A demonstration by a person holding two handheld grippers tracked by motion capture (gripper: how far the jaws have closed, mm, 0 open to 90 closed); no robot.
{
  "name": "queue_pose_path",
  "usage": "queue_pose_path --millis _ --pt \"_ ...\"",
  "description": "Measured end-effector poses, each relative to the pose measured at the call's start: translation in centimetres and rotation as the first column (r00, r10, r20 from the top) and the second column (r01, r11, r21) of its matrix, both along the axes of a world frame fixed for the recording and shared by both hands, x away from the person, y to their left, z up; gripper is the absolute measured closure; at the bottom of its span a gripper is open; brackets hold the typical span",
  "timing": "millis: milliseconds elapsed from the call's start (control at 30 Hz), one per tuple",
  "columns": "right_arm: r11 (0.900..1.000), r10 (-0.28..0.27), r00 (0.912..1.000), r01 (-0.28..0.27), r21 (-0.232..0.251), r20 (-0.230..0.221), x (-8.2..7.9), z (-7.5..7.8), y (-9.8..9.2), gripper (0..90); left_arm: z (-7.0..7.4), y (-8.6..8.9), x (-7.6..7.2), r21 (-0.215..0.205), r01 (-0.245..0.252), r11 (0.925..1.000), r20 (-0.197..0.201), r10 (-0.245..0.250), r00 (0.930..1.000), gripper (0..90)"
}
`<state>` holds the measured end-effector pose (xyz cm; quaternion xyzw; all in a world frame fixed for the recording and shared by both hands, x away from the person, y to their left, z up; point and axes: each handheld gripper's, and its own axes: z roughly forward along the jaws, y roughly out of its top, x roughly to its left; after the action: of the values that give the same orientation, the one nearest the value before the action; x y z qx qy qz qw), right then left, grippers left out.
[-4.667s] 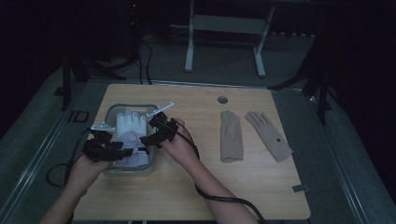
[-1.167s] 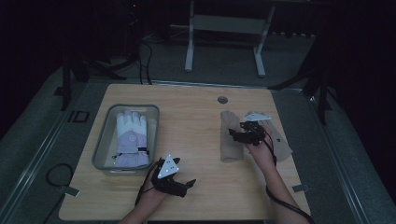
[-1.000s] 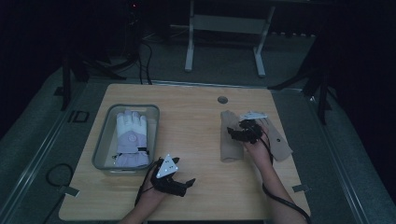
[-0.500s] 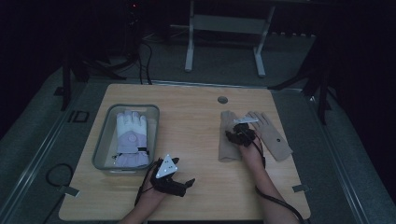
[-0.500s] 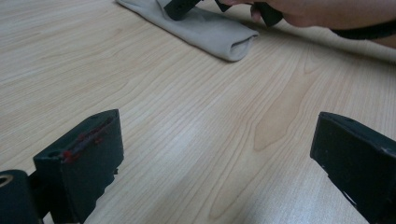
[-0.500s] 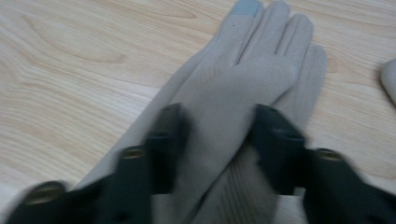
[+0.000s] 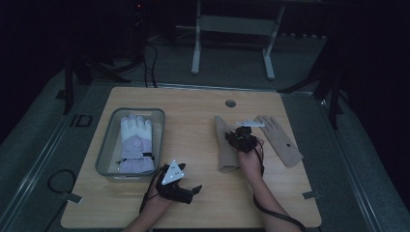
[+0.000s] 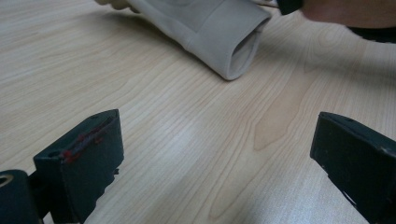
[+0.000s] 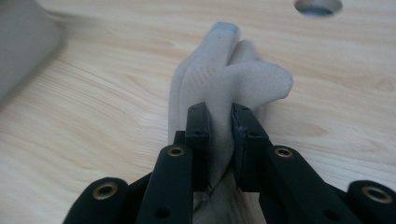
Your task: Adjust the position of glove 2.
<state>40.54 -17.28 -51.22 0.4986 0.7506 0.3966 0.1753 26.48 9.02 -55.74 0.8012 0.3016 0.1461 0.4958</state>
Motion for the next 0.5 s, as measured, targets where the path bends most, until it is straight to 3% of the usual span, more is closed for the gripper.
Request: queue_pose_path --millis 67,100,200,367,500 --pt "1.000 0.003 0.9999 -0.003 0.014 0.011 -0.5 0.5 0.3 78.6 0.1 0.1 0.0 -0.003 -0.004 1.0000 0.003 0.004 1.0000 2.7" --pt "1.000 0.006 0.9995 -0.006 0.024 0.030 -1.7 1.4 1.1 78.6 0.1 0.1 0.0 -0.004 -0.006 1.0000 0.004 0.006 1.0000 2.7" --pt "1.000 0.005 0.9985 -0.006 0.013 0.055 -3.3 2.0 1.9 78.5 0.2 0.1 -0.1 -0.001 -0.005 1.0000 0.006 0.005 1.0000 2.7" --pt "1.000 0.008 0.9997 -0.008 -0.015 0.025 -4.7 0.2 3.2 78.3 0.2 0.1 -0.1 0.001 -0.006 1.0000 0.009 0.006 0.9999 2.8" --pt "0.999 0.008 1.0000 -0.008 -0.048 0.004 -4.7 -1.6 3.6 78.0 0.2 0.2 -0.1 -0.002 -0.007 1.0000 0.016 0.007 0.9999 2.7"
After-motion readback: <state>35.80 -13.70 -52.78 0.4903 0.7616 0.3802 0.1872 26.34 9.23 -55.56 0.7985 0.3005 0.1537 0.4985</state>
